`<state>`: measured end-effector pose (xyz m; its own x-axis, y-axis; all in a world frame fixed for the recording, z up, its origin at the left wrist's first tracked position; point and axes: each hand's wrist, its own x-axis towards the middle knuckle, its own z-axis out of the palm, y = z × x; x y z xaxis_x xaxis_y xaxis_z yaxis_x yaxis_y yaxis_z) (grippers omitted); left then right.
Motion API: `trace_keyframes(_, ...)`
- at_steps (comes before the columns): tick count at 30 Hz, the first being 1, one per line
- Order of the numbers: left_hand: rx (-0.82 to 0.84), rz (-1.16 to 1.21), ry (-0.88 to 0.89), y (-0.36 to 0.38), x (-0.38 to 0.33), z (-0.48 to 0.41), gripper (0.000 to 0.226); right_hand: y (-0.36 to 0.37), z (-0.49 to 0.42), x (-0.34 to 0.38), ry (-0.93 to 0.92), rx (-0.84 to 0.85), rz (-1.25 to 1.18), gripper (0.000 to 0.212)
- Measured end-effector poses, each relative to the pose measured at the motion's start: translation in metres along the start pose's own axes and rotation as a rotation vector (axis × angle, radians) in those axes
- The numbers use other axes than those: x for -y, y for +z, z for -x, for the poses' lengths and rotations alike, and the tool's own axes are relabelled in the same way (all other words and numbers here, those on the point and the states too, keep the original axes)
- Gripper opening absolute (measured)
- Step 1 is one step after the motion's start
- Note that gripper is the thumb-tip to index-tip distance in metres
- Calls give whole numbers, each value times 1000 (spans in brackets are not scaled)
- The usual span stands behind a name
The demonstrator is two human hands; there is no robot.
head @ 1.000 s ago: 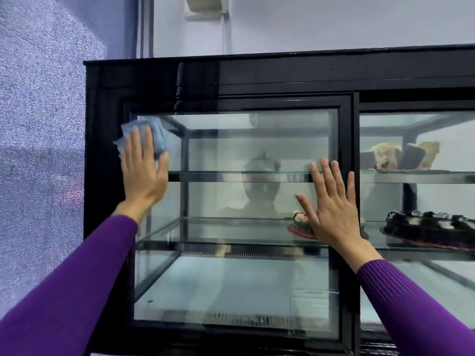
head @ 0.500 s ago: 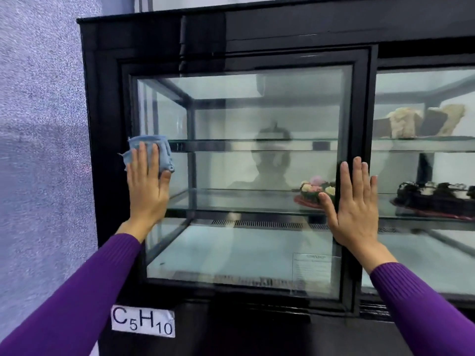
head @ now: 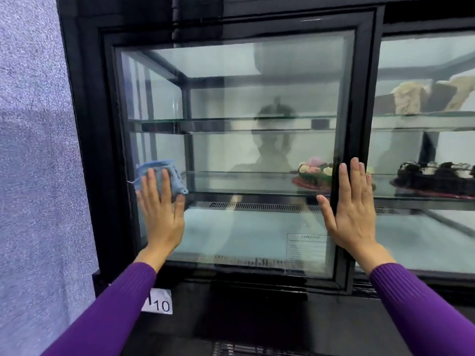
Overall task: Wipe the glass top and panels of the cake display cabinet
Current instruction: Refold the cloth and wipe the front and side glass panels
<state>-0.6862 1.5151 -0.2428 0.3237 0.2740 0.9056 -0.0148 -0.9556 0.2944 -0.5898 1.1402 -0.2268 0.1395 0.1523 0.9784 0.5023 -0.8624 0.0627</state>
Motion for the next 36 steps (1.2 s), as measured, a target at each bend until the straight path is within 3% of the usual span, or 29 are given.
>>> trace_keyframes(2,3,0,84,7,-29,-5,61,0,0,0,-2,6,-4,73)
trace_keyframes(7,231,-165,587,35,-12,111,54,-4,0,0,-16,39,-7,73)
trace_keyframes(11,209,-108,385,9,9,60,55,-15,-12,-16,1,53,-31,73)
trace_keyframes(14,20,43,142,-24,-33,-60,59,-33,-59,-37,117,11,-74,78)
trace_keyframes(17,-107,112,47,-44,-94,-150,61,-47,-111,-44,81,71,-57,83)
trace_keyframes(21,-131,30,242,-11,-147,-125,62,-39,-131,-38,76,82,-102,80)
trace_keyframes(25,-53,-132,514,9,-115,-66,61,-33,-130,-37,91,32,-155,77)
trace_keyframes(27,-108,-120,414,-2,-106,-100,61,-33,-130,-37,73,24,-176,78)
trace_keyframes(30,-230,-8,115,-22,-136,-179,62,-30,-130,-38,90,-10,-228,81)
trace_keyframes(32,-259,3,110,-21,-171,-195,62,-33,-130,-36,129,-23,-261,84)
trace_keyframes(36,-137,-85,514,7,-195,-128,60,-37,-128,-30,163,-3,-277,84)
